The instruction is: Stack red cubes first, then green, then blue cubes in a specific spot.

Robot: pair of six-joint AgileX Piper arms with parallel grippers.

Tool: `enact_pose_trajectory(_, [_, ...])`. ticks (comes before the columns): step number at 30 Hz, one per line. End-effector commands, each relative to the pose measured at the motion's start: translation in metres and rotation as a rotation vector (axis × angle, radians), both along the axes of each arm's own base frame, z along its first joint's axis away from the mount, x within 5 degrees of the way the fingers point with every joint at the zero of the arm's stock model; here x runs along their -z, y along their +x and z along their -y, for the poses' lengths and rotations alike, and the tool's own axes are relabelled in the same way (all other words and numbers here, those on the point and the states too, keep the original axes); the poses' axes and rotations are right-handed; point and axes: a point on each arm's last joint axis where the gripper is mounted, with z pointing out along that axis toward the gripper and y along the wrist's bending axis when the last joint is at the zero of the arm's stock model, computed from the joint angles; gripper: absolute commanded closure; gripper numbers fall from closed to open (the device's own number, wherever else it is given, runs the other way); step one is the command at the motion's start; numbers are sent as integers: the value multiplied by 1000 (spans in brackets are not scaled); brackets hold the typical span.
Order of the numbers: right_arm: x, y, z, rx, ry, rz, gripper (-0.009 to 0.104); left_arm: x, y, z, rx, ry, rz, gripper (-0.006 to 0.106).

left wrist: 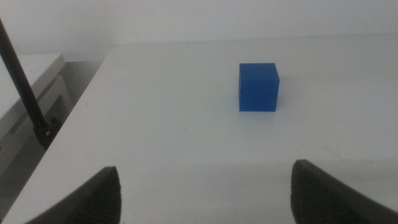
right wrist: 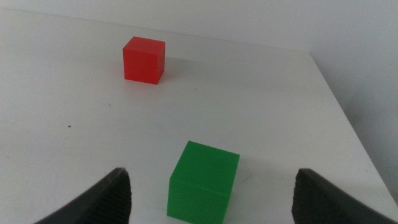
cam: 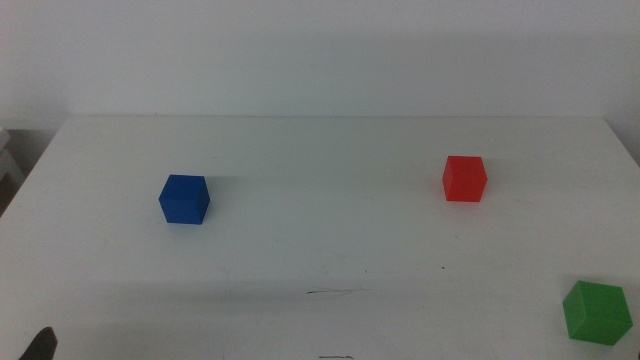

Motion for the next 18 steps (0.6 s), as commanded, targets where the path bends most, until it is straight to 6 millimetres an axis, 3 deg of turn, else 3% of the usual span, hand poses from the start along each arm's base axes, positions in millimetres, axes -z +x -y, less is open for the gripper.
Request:
enact_pose_trajectory(1, [-20, -1, 1, 11, -20, 102, 29, -8, 0, -1, -14, -3, 103, 7])
enact_pose_trajectory(11, [-119, 8, 0, -11, -52, -33, 29, -8, 0, -1, -14, -3, 103, 7])
enact_pose_trajectory(18, [-173, 45, 0, -25, -49, -169, 29, -8, 0, -1, -14, -3, 103, 7])
